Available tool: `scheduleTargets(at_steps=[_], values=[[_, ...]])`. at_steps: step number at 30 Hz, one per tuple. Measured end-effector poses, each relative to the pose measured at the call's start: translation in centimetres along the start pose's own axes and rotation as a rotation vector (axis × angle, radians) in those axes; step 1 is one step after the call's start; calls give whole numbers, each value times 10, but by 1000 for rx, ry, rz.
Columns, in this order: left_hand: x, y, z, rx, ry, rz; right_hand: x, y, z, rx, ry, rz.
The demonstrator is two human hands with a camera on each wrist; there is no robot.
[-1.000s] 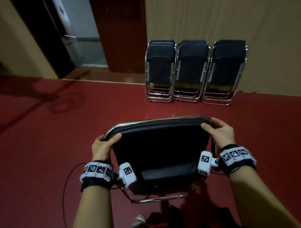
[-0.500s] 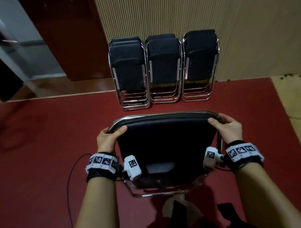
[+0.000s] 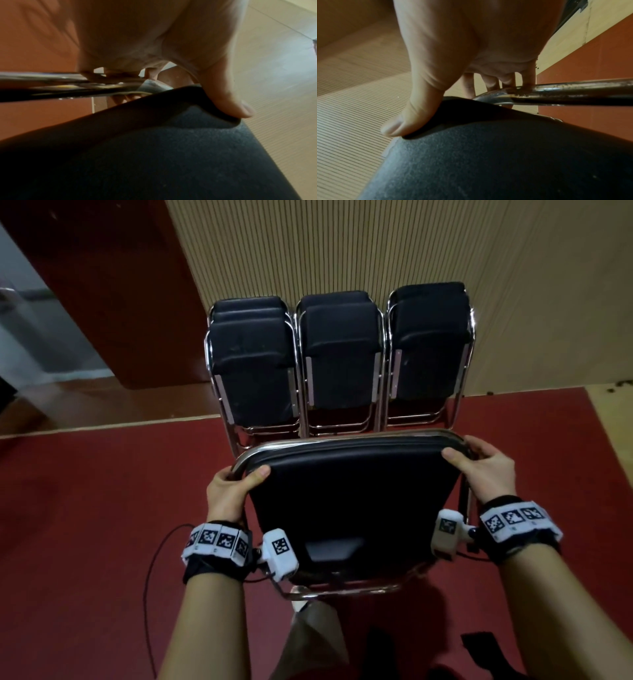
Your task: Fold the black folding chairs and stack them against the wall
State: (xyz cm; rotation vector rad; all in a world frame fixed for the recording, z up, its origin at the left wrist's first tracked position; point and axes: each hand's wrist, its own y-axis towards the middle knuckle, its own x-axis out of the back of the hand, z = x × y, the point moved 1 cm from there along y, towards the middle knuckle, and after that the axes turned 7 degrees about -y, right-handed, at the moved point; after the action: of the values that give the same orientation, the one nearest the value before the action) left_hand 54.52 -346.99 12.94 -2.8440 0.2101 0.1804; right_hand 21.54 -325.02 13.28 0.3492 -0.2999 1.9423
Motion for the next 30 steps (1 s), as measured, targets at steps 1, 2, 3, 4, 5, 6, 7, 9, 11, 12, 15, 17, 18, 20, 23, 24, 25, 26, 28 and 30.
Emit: scheduleTargets(at_steps=[1,2,3,4,5,6,7,9,11,12,15,17,18,20,23,24,25,26,28,30], values=[[-14,23,-4,5,3,11,-10,18,3,-5,7,-15],[-29,46,-11,10,7,18,-20,37,7,-17,20,-32],[-41,71,-14,20,16,31,-30,55,10,-28,21,-45],[-54,98,-15,21,26,54,-39,75,12,-37,15,-58],[-63,115,-17,26,52,73,-47,86,15,-46,-7,-62],[-75,135,-23,24,60,90,-55,100,18,-56,-9,-74],[-90,158,-30,37,59,106,-62,117,22,-68,0,-105],[-117,196,-43,44,79,152,-75,146,32,-90,14,-150],[-138,224,-51,48,107,172,-88,171,38,-94,13,-143],[-148,239,-55,50,107,177,-92,185,41,-95,15,-150],[-180,281,-62,52,107,174,-107,229,48,-98,13,-176],[-206,309,-63,51,103,193,-120,264,49,-102,24,-173],[-218,321,-63,46,106,192,-126,282,48,-106,23,-167],[-241,346,-61,47,116,178,-137,320,47,-110,20,-160],[-279,382,-59,66,115,156,-155,382,46,-125,37,-138],[-292,395,-57,67,126,144,-160,402,46,-130,36,-131],[-302,403,-57,78,139,135,-164,417,46,-137,29,-126],[-312,413,-56,88,138,119,-170,435,46,-140,25,-107],[-330,433,-54,99,125,86,-179,470,50,-143,12,-82],[-344,449,-49,106,124,65,-188,499,52,-145,-11,-63]])
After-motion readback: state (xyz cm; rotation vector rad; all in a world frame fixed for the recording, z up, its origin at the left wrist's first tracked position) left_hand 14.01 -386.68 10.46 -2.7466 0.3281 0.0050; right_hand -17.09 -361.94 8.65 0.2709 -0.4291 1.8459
